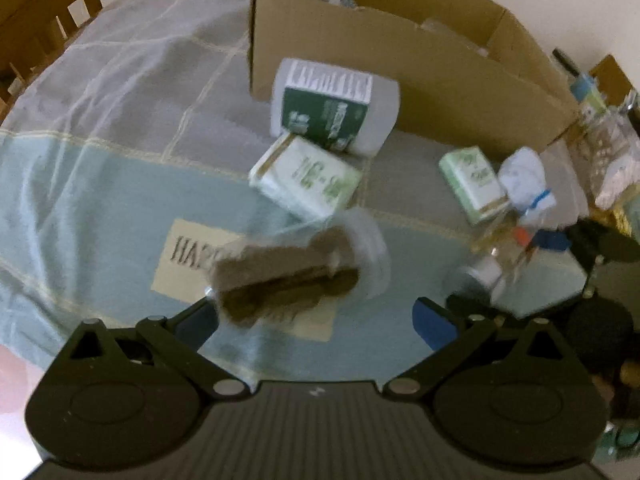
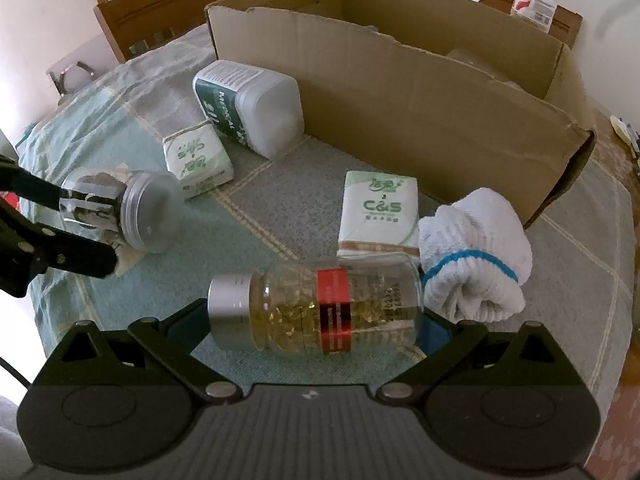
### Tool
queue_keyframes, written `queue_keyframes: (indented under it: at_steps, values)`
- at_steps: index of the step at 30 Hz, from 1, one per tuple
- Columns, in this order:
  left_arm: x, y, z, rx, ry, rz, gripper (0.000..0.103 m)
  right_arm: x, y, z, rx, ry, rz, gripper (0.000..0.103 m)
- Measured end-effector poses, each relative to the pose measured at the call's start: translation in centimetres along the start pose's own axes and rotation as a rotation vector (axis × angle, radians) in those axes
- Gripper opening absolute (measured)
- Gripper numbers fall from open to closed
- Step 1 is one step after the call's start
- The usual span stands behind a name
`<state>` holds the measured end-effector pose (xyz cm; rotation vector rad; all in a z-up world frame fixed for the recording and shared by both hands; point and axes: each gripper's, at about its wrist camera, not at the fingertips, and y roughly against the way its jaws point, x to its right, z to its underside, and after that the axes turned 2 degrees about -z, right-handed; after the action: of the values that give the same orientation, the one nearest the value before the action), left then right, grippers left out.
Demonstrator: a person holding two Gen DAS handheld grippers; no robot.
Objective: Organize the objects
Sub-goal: 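Grasp the dark-filled jar with the left tool while the right grasps the red-labelled capsule bottle, then carry the jar and capsule bottle into the cardboard box and open both tools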
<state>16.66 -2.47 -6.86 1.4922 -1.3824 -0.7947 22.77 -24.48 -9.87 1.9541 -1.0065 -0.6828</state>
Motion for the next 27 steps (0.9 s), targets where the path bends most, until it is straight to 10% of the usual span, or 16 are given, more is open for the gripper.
queue_keyframes:
  at_steps: [14,27]
  values:
    - [1.4,-2.3,-1.7,0.062,-0.027,-0.127,0.101,0.0,-0.1,-0.1,0.001,0.011,0.002,0.103]
    - [0.7,-2.2,-2.4,0.053,-0.114,-0.096,0.092,-0.3,0.5,-1.3,-0.038,-0.010,0.048,0.096]
